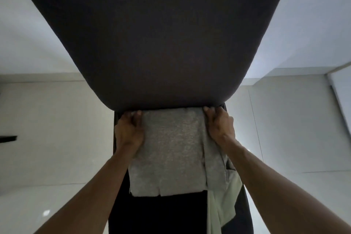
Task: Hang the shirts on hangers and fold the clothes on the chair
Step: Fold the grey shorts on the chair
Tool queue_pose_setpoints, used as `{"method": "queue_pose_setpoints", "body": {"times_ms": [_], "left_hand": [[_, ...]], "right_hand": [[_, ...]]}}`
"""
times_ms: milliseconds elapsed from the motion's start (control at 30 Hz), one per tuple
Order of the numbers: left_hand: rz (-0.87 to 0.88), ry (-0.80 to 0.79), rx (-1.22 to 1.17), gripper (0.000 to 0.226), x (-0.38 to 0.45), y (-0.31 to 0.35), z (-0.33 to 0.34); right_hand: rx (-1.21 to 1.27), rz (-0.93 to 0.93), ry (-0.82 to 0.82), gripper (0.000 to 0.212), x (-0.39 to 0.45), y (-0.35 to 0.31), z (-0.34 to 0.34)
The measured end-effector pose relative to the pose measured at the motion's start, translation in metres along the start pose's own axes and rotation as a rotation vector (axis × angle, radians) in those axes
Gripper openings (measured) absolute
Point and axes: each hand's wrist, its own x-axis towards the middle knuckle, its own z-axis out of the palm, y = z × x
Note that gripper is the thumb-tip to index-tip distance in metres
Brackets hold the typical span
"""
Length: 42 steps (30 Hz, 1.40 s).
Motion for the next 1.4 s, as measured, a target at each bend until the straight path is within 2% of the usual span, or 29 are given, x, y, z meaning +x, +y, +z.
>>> {"method": "queue_pose_setpoints", "body": {"times_ms": [133, 200, 300, 400, 500, 600, 767, 900, 933, 1000, 1067, 1133, 1233, 1300, 1400], "left_hand": [[-0.133, -0.07, 0.008, 0.059, -0.009, -0.009, -0.009], [-0.196, -0.072, -0.009, 0.06, -0.027, -0.02, -0.017], [-0.271, -0.029, 0.019, 0.058, -0.071, -0.038, -0.026], [-0.277, 0.005, 0.083, 0.064, -0.12, -0.05, -0.023], [-0.22, 0.044, 0.06, 0.063, -0.142, -0.05, -0.011], [-0.163, 0.2, 0.057, 0.058, -0.129, -0.054, -0.007], [-0.164, 0.141, 0.063, 0.069, -0.117, -0.076, -0.007], [-0.296, 0.175, 0.091, 0.056, -0.126, -0.075, -0.006], [-0.229, 0.237, 0.135, 0.052, -0.127, -0.074, -0.008], [0.09, 0.317, 0.224, 0.046, -0.132, -0.064, -0.012], [0.45, 0.258, 0.242, 0.04, -0.129, -0.053, -0.002], [0.641, 0.12, 0.287, 0.044, -0.121, -0.044, 0.017], [0.584, -0.116, 0.509, 0.06, -0.107, -0.05, 0.033], [0.507, -0.145, 0.639, 0.066, -0.1, -0.069, 0.037], [0.421, -0.146, 0.668, 0.069, -0.096, -0.083, 0.037]], "right_hand": [[-0.114, 0.11, -0.075, 0.06, -0.012, 0.007, -0.008], [-0.138, 0.159, -0.101, 0.067, -0.037, 0.016, -0.016], [-0.165, 0.207, -0.055, 0.057, -0.09, 0.032, -0.021], [-0.078, 0.228, 0.039, 0.044, -0.136, 0.043, -0.011], [0.02, 0.208, 0.14, 0.036, -0.143, 0.049, 0.005], [0.088, 0.173, 0.185, 0.037, -0.127, 0.06, -0.001], [-0.024, 0.115, 0.155, 0.038, -0.113, 0.089, -0.016], [-0.234, 0.13, 0.208, 0.032, -0.117, 0.084, -0.011], [-0.259, 0.087, 0.246, 0.03, -0.118, 0.08, -0.01], [-0.253, -0.13, 0.283, 0.03, -0.123, 0.065, -0.004], [-0.233, -0.38, 0.199, 0.042, -0.129, 0.044, 0.011], [-0.242, -0.516, 0.039, 0.055, -0.13, 0.028, 0.029], [-0.319, -0.46, -0.169, 0.063, -0.124, 0.026, 0.048], [-0.411, -0.42, -0.207, 0.06, -0.12, 0.036, 0.052], [-0.469, -0.366, -0.209, 0.064, -0.115, 0.049, 0.053]]}}
